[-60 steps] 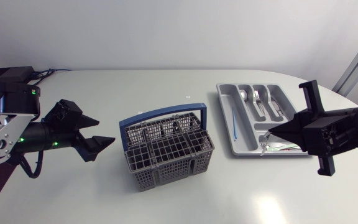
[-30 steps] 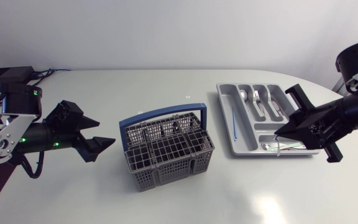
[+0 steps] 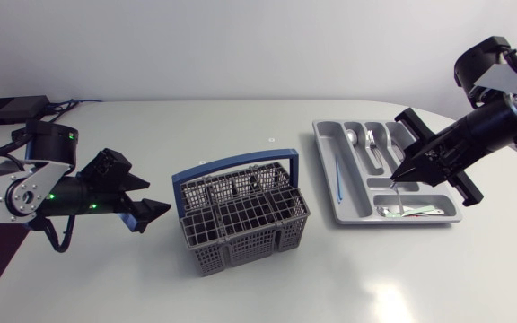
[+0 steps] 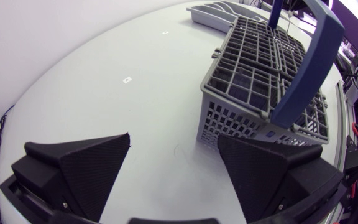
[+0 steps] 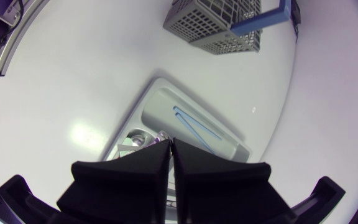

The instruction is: Unload the cutlery basket into the drawer organizer.

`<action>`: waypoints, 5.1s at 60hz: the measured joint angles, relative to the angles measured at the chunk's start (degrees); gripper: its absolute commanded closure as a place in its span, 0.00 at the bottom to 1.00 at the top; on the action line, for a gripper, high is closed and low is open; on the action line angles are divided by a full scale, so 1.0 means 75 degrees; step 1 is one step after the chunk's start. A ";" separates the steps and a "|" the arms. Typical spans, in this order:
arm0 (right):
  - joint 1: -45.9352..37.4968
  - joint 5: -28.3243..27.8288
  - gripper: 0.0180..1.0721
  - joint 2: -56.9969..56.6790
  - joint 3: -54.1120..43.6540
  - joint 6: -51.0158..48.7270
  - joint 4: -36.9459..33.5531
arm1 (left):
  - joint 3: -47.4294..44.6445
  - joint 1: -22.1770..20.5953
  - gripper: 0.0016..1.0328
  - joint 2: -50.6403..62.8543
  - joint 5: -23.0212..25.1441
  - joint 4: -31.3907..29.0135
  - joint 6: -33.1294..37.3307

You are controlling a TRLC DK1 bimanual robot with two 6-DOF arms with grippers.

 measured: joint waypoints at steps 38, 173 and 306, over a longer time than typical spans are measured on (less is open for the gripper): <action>-0.1317 -0.0318 0.95 0.1676 0.1145 -0.0029 0.0344 | 0.0734 -0.0035 0.05 0.0577 -0.0166 -0.0122 -0.0003; -0.0350 -0.3908 0.95 -0.0131 0.1609 0.5729 0.2171 | 1.1613 -0.5094 0.62 0.6554 -0.0003 -0.3722 -0.2037; -0.1037 -0.3850 0.28 -0.0131 0.0927 0.8970 0.4855 | 1.1153 -0.5295 0.97 0.6181 -0.0041 -0.2597 -0.2247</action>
